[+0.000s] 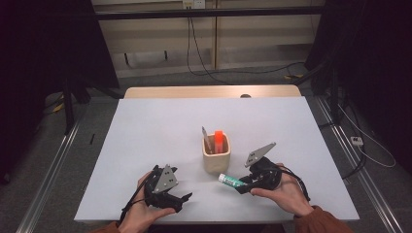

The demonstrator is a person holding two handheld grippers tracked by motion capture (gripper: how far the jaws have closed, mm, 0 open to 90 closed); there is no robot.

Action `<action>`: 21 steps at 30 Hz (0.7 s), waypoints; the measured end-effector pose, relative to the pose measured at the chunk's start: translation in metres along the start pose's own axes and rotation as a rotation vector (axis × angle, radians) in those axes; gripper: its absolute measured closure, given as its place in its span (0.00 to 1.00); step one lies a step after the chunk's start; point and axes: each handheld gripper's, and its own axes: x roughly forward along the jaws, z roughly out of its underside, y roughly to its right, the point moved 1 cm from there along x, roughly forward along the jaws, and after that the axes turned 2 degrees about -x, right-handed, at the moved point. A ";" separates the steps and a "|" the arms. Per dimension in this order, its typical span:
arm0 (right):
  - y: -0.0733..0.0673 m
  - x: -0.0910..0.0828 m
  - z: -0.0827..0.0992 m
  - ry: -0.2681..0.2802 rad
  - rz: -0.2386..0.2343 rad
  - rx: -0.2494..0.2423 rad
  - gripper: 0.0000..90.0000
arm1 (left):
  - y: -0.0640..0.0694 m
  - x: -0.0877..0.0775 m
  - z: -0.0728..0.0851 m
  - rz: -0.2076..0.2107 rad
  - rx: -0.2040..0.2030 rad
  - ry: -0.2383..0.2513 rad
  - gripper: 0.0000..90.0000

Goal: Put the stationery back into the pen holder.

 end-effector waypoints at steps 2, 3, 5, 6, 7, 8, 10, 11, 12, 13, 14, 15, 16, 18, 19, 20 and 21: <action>0.000 0.002 -0.001 -0.007 -0.004 -0.003 0.74 | 0.002 0.002 -0.003 -0.011 0.025 -0.003 0.11; 0.000 0.003 -0.002 -0.007 -0.007 -0.008 0.74 | 0.003 0.004 -0.004 -0.015 0.037 -0.001 0.10; -0.001 0.003 -0.003 -0.011 -0.008 -0.008 0.74 | 0.005 0.007 -0.008 -0.011 0.063 -0.004 0.10; -0.001 0.003 -0.003 -0.010 -0.010 -0.013 0.74 | 0.007 0.010 -0.010 -0.006 0.076 -0.007 0.10; -0.001 0.004 -0.004 -0.009 -0.010 -0.017 0.74 | 0.010 0.012 -0.011 -0.014 0.101 -0.016 0.11; -0.002 0.004 -0.005 -0.012 -0.009 -0.019 0.74 | 0.012 0.014 -0.013 -0.017 0.129 -0.020 0.11; -0.002 0.004 -0.007 -0.016 -0.014 -0.020 0.74 | 0.016 0.018 -0.017 -0.010 0.146 -0.018 0.12; -0.002 0.004 -0.008 -0.012 -0.012 -0.025 0.74 | 0.018 0.020 -0.019 -0.007 0.150 -0.017 0.12; -0.003 0.004 -0.008 -0.013 -0.012 -0.024 0.74 | 0.019 0.022 -0.022 -0.009 0.160 -0.017 0.12; -0.003 0.003 -0.009 -0.017 -0.014 -0.026 0.74 | 0.021 0.023 -0.024 -0.013 0.173 -0.017 0.12; -0.003 0.003 -0.010 -0.014 -0.014 -0.034 0.74 | 0.022 0.024 -0.026 -0.011 0.184 -0.016 0.13; -0.004 0.003 -0.010 -0.015 -0.015 -0.037 0.74 | 0.024 0.026 -0.028 -0.015 0.195 -0.019 0.14; -0.004 0.003 -0.011 -0.017 -0.014 -0.034 0.74 | 0.025 0.027 -0.030 -0.021 0.212 -0.018 0.15; -0.004 0.003 -0.012 -0.020 -0.011 -0.038 0.74 | 0.028 0.029 -0.035 -0.031 0.245 -0.014 0.16; -0.004 0.003 -0.012 -0.022 -0.011 -0.039 0.74 | 0.029 0.030 -0.035 -0.029 0.245 -0.015 0.17; -0.004 0.003 -0.013 -0.021 -0.013 -0.037 0.74 | 0.032 0.032 -0.036 -0.028 0.251 -0.018 0.18; -0.004 0.003 -0.013 -0.021 -0.016 -0.038 0.74 | 0.034 0.034 -0.036 -0.020 0.259 -0.017 0.19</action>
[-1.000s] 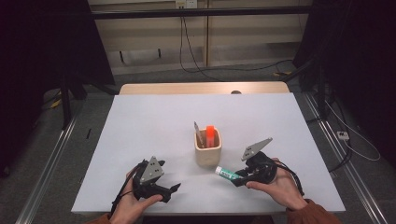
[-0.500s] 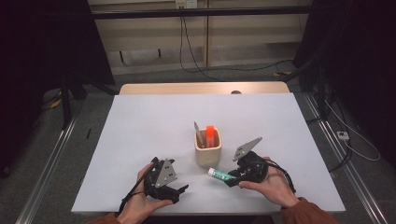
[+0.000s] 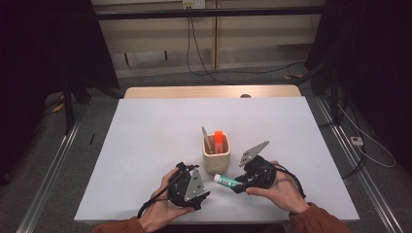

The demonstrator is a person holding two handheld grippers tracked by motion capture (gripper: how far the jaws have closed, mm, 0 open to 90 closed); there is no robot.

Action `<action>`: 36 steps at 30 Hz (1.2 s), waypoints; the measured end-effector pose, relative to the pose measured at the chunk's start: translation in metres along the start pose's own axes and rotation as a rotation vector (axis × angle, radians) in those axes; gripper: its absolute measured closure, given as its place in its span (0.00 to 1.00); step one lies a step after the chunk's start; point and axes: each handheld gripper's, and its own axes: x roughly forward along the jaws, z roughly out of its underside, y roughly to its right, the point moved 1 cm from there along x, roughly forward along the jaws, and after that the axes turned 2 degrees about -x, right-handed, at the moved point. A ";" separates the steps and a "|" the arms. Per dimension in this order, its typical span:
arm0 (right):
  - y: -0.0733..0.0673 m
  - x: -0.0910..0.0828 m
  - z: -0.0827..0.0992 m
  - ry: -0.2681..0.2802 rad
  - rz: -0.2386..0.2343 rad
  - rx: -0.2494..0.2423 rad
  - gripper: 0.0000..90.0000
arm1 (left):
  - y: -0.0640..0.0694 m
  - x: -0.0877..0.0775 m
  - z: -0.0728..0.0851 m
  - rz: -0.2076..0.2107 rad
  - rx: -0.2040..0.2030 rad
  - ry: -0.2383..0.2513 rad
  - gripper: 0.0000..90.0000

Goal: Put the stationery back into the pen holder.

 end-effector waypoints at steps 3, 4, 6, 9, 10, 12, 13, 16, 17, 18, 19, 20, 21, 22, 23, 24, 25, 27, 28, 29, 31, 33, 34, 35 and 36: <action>-0.001 0.001 -0.001 -0.007 0.000 -0.005 0.74 | 0.006 0.003 0.001 -0.009 0.038 0.005 0.24; -0.001 0.002 -0.002 -0.004 -0.001 -0.008 0.74 | 0.008 0.003 0.002 -0.016 0.033 0.008 0.24; -0.002 0.003 -0.004 -0.004 -0.003 -0.015 0.74 | 0.010 0.003 0.003 -0.046 0.049 0.012 0.24; -0.003 0.004 -0.006 -0.007 -0.006 -0.023 0.74 | 0.012 0.001 0.003 -0.070 0.081 0.020 0.29; -0.003 0.005 -0.007 -0.010 -0.006 -0.021 0.74 | 0.013 0.001 0.003 -0.073 0.080 0.025 0.31; -0.003 0.006 -0.008 -0.013 -0.010 -0.015 0.74 | 0.014 0.000 0.001 -0.090 0.105 0.033 0.34; -0.002 0.007 -0.009 -0.013 -0.006 -0.023 0.74 | 0.015 0.000 0.000 -0.095 0.110 0.037 0.34; -0.003 0.008 -0.012 -0.021 -0.012 -0.026 0.74 | 0.018 0.000 -0.001 -0.111 0.140 0.041 0.38; -0.004 0.009 -0.013 -0.022 -0.014 -0.027 0.74 | 0.018 0.000 -0.002 -0.112 0.151 0.037 0.39; -0.004 0.009 -0.014 -0.023 -0.016 -0.028 0.74 | 0.018 0.000 -0.002 -0.114 0.153 0.036 0.40; -0.004 0.009 -0.015 -0.022 -0.014 -0.031 0.74 | 0.019 0.001 -0.002 -0.121 0.152 0.050 0.41; -0.005 0.010 -0.016 -0.026 -0.017 -0.032 0.74 | 0.020 0.002 -0.002 -0.120 0.154 0.050 0.42; -0.005 0.010 -0.016 -0.025 -0.018 -0.027 0.74 | 0.019 0.000 -0.003 -0.119 0.207 0.018 0.43; -0.005 0.011 -0.018 -0.026 -0.023 -0.031 0.74 | 0.019 0.001 -0.003 -0.129 0.210 0.020 0.44; -0.005 0.011 -0.018 -0.029 -0.020 -0.029 0.74 | 0.020 0.002 -0.004 -0.119 0.219 0.018 0.44; -0.006 0.012 -0.019 -0.030 -0.021 -0.036 0.74 | 0.021 0.003 -0.004 -0.111 0.216 0.020 0.44; -0.006 0.013 -0.020 -0.032 -0.020 -0.036 0.74 | 0.023 0.005 -0.004 -0.116 0.199 0.037 0.44; -0.007 0.013 -0.021 -0.029 -0.025 -0.042 0.74 | 0.024 0.006 -0.005 -0.112 0.236 0.021 0.46; -0.008 0.013 -0.022 -0.031 -0.022 -0.041 0.74 | 0.026 0.008 -0.006 -0.112 0.225 0.033 0.47; -0.009 0.012 -0.023 -0.030 -0.026 -0.041 0.74 | 0.025 0.007 -0.008 -0.116 0.261 0.013 0.48; -0.010 0.013 -0.024 -0.033 -0.021 -0.043 0.74 | 0.027 0.008 -0.011 -0.122 0.271 0.033 0.50; -0.010 0.014 -0.024 -0.034 -0.027 -0.046 0.74 | 0.028 0.008 -0.013 -0.127 0.286 0.040 0.53; -0.009 0.014 -0.024 -0.034 -0.029 -0.050 0.74 | 0.029 0.009 -0.013 -0.125 0.288 0.046 0.54; -0.010 0.015 -0.024 -0.037 -0.028 -0.045 0.74 | 0.029 0.009 -0.014 -0.122 0.290 0.050 0.56; -0.010 0.016 -0.024 -0.036 -0.028 -0.044 0.74 | 0.030 0.009 -0.014 -0.122 0.295 0.045 0.59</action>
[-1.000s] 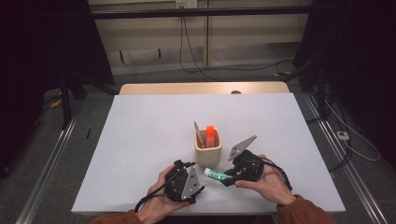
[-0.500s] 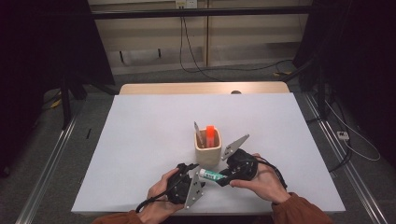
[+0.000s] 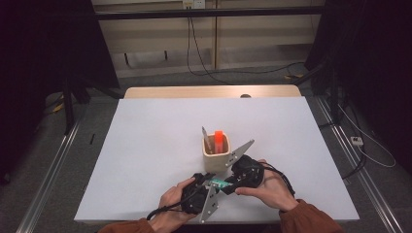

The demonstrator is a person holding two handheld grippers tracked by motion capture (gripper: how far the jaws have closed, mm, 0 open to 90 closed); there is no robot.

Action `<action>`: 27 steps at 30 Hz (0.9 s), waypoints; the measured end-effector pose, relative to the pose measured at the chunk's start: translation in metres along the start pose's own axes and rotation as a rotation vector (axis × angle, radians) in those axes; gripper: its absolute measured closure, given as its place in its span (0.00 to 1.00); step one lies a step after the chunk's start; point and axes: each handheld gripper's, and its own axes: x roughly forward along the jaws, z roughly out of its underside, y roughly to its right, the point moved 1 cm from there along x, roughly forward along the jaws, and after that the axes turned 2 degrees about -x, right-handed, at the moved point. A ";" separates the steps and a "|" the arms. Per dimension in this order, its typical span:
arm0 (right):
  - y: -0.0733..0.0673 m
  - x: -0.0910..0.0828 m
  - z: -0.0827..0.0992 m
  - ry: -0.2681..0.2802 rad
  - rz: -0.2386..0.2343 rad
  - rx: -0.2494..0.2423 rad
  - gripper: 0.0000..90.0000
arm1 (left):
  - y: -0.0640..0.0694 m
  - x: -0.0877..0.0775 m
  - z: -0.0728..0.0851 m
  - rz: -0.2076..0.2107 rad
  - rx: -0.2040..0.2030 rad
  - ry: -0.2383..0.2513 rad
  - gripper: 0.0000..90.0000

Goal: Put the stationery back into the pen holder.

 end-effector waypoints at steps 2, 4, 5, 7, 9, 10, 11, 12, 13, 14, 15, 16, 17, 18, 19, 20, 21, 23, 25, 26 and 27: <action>0.001 0.001 0.000 -0.007 -0.007 0.000 0.74 | 0.000 0.000 0.000 0.005 0.023 0.002 0.62; 0.001 0.002 0.000 -0.006 -0.006 0.004 0.74 | 0.002 0.001 0.000 0.005 0.034 0.005 0.63; 0.001 0.002 0.000 -0.008 -0.005 0.004 0.74 | 0.002 0.001 -0.001 0.008 0.042 -0.004 0.64; 0.001 0.003 -0.001 -0.009 -0.003 0.002 0.74 | 0.005 0.004 -0.001 0.004 0.020 0.029 0.66; 0.001 0.003 -0.001 -0.004 0.000 0.005 0.74 | 0.004 0.004 -0.001 0.005 0.033 0.025 0.66; 0.002 0.003 -0.001 -0.003 -0.001 0.007 0.74 | 0.002 0.004 -0.001 0.003 0.051 0.013 0.66; 0.002 0.003 -0.001 -0.002 -0.002 0.009 0.74 | 0.002 0.004 -0.001 0.002 0.059 0.009 0.66; 0.002 0.003 0.000 -0.003 -0.001 0.007 0.74 | 0.002 0.004 -0.001 0.003 0.062 0.008 0.66; 0.002 0.003 0.000 -0.003 -0.002 0.009 0.74 | 0.003 0.005 -0.001 0.002 0.045 0.023 0.67; 0.003 0.003 0.000 -0.002 -0.003 0.010 0.74 | 0.002 0.004 -0.002 0.012 0.088 0.003 0.67; 0.003 0.003 0.001 0.002 -0.004 0.010 0.74 | 0.003 0.004 -0.002 0.016 0.091 0.006 0.67; 0.003 0.004 0.001 0.005 -0.007 0.009 0.74 | 0.004 0.005 -0.004 0.013 0.094 0.009 0.67; 0.003 0.004 0.002 0.009 -0.010 0.006 0.74 | 0.004 0.006 -0.005 0.019 0.095 0.005 0.67; 0.003 0.005 0.002 0.007 -0.007 0.010 0.74 | 0.006 0.007 -0.004 0.023 0.075 0.005 0.68; 0.004 0.005 0.002 0.006 -0.006 0.007 0.74 | 0.005 0.007 -0.004 0.026 0.087 0.004 0.69; 0.003 0.005 0.003 0.009 -0.011 0.014 0.74 | 0.005 0.008 -0.004 0.030 0.071 0.010 0.70; 0.004 0.004 0.003 0.017 -0.011 0.020 0.74 | 0.007 0.009 -0.003 0.038 0.046 0.024 0.71; 0.004 0.003 0.004 0.025 -0.018 0.019 0.73 | 0.006 0.008 -0.004 0.044 0.049 0.010 0.72; 0.004 0.003 0.003 0.038 -0.019 0.024 0.73 | 0.005 0.009 -0.003 0.065 0.010 0.011 0.73; 0.004 0.003 0.004 0.044 -0.020 0.023 0.73 | 0.003 0.008 -0.003 0.079 0.011 -0.004 0.73; 0.005 0.003 0.004 0.055 -0.022 0.033 0.73 | 0.004 0.008 -0.002 0.080 -0.017 0.001 0.73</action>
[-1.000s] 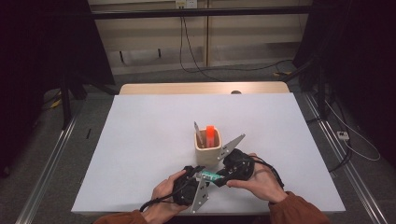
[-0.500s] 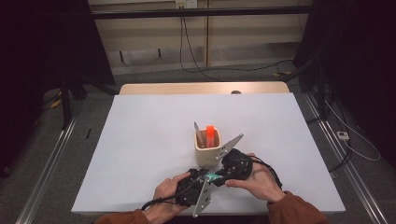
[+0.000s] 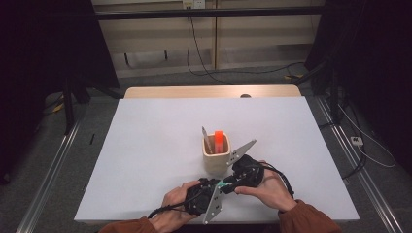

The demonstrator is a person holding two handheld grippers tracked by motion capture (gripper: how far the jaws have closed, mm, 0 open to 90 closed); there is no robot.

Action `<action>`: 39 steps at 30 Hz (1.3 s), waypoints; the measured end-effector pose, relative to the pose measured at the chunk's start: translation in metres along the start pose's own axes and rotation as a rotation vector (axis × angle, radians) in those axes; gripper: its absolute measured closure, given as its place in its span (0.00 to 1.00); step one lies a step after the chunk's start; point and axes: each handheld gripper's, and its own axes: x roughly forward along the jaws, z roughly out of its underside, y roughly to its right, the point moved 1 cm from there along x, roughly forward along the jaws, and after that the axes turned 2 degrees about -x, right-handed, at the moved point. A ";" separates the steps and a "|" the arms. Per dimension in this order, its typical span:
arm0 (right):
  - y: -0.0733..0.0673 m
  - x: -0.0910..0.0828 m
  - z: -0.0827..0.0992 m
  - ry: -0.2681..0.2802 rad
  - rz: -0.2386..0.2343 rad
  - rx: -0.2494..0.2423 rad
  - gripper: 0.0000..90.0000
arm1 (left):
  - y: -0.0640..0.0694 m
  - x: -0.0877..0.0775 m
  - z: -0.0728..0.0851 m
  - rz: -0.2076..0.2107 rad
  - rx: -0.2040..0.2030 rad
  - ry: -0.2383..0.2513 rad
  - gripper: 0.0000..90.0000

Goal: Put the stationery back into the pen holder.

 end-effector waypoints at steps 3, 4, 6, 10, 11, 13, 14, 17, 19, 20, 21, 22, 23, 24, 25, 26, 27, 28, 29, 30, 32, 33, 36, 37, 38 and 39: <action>0.002 -0.002 0.001 0.031 -0.012 0.009 0.72 | -0.006 -0.002 0.001 0.027 -0.050 -0.003 0.74; 0.003 -0.003 0.001 0.051 -0.009 0.005 0.70 | -0.007 -0.002 0.003 0.045 -0.087 0.017 0.74; 0.004 -0.006 0.001 0.073 0.001 0.018 0.64 | -0.010 -0.002 0.005 0.064 -0.165 0.032 0.74; 0.004 -0.013 0.003 0.130 0.036 0.011 0.55 | -0.017 -0.003 0.009 0.087 -0.230 0.048 0.74; 0.004 -0.014 0.004 0.149 0.053 0.003 0.53 | -0.018 -0.003 0.010 0.094 -0.244 0.053 0.74; 0.005 -0.017 0.007 0.174 0.068 0.011 0.48 | -0.021 -0.005 0.010 0.108 -0.285 0.066 0.74; 0.006 -0.018 0.009 0.192 0.086 0.012 0.44 | -0.022 -0.005 0.011 0.113 -0.297 0.069 0.74; 0.007 -0.020 0.013 0.213 0.115 0.023 0.37 | -0.025 -0.005 0.014 0.135 -0.350 0.075 0.74; 0.006 -0.020 0.015 0.196 0.113 0.023 0.34 | -0.027 -0.005 0.016 0.146 -0.383 0.081 0.74; 0.005 -0.020 0.016 0.197 0.115 0.026 0.31 | -0.028 -0.005 0.017 0.149 -0.395 0.084 0.74; 0.005 -0.019 0.017 0.203 0.121 0.028 0.30 | -0.029 -0.005 0.018 0.153 -0.410 0.086 0.74; 0.006 -0.019 0.019 0.203 0.128 0.034 0.29 | -0.030 -0.006 0.019 0.154 -0.424 0.088 0.74; 0.006 -0.020 0.020 0.208 0.145 0.040 0.26 | -0.031 -0.006 0.019 0.153 -0.426 0.087 0.74; 0.007 -0.021 0.022 0.211 0.156 0.045 0.23 | -0.032 -0.007 0.020 0.151 -0.434 0.090 0.74; 0.008 -0.022 0.024 0.217 0.168 0.053 0.22 | -0.033 -0.008 0.021 0.153 -0.445 0.097 0.74; 0.009 -0.024 0.026 0.226 0.182 0.060 0.22 | -0.033 -0.009 0.021 0.157 -0.456 0.104 0.74; 0.010 -0.025 0.028 0.234 0.195 0.066 0.20 | -0.034 -0.009 0.021 0.157 -0.461 0.103 0.74; 0.011 -0.026 0.030 0.239 0.209 0.074 0.17 | -0.034 -0.010 0.021 0.155 -0.466 0.106 0.74; 0.012 -0.027 0.032 0.249 0.228 0.086 0.14 | -0.035 -0.010 0.021 0.160 -0.473 0.113 0.74; 0.014 -0.028 0.035 0.257 0.250 0.099 0.12 | -0.036 -0.011 0.021 0.161 -0.483 0.117 0.74; 0.015 -0.029 0.040 0.260 0.278 0.111 0.12 | -0.036 -0.012 0.020 0.160 -0.481 0.121 0.74; 0.016 -0.030 0.042 0.267 0.284 0.122 0.12 | -0.037 -0.013 0.020 0.165 -0.492 0.129 0.74; 0.019 -0.032 0.051 0.285 0.308 0.149 0.09 | -0.038 -0.016 0.020 0.167 -0.500 0.134 0.74; 0.020 -0.032 0.053 0.292 0.322 0.153 0.07 | -0.038 -0.018 0.020 0.170 -0.508 0.138 0.74; 0.021 -0.034 0.055 0.293 0.348 0.159 0.07 | -0.039 -0.019 0.020 0.172 -0.517 0.142 0.74; 0.022 -0.035 0.058 0.295 0.381 0.170 0.08 | -0.040 -0.020 0.020 0.167 -0.516 0.142 0.74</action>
